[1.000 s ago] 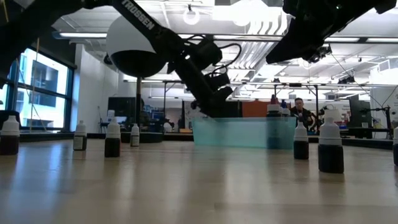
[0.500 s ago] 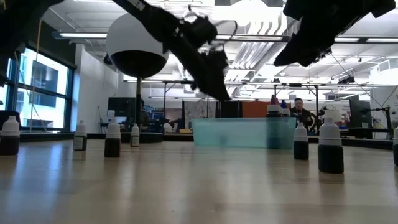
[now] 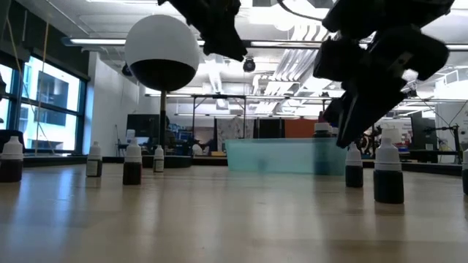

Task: Pick & Place food coloring
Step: Put the small black food coloring bottle into the green bin

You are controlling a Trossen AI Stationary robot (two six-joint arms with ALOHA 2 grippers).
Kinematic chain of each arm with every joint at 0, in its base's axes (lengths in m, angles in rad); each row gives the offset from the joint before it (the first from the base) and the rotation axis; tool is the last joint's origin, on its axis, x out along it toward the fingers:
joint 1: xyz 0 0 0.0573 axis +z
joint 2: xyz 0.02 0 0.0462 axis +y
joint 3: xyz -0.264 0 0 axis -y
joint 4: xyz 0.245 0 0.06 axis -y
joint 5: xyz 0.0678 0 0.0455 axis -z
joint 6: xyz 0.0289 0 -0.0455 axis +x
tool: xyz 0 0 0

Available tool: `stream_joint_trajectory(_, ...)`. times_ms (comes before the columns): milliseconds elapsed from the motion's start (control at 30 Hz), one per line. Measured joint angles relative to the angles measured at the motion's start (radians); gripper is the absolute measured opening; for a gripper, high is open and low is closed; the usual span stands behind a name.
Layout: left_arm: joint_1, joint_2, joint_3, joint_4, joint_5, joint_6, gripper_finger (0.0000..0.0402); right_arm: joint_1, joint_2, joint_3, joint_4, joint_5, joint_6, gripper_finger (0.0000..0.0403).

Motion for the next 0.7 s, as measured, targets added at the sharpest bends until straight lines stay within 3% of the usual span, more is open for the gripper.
stream_joint_trajectory(300, -0.009, -0.002, -0.001, -0.001, -0.002, 0.004, 0.0160, 0.043, 0.075, 0.001, 0.022, 0.004, 0.000, 0.0073)
stream_joint_trajectory(467, -0.009, -0.002, -0.001, 0.009, -0.003, 0.005, 0.0160, 0.057, 0.065, 0.002, 0.022, 0.068, 0.000, 0.0073)
stream_joint_trajectory(700, -0.009, -0.001, -0.001, 0.001, -0.003, 0.007, 0.0160, 0.079, 0.004, 0.005, -0.006, -0.036, -0.015, 0.0073)
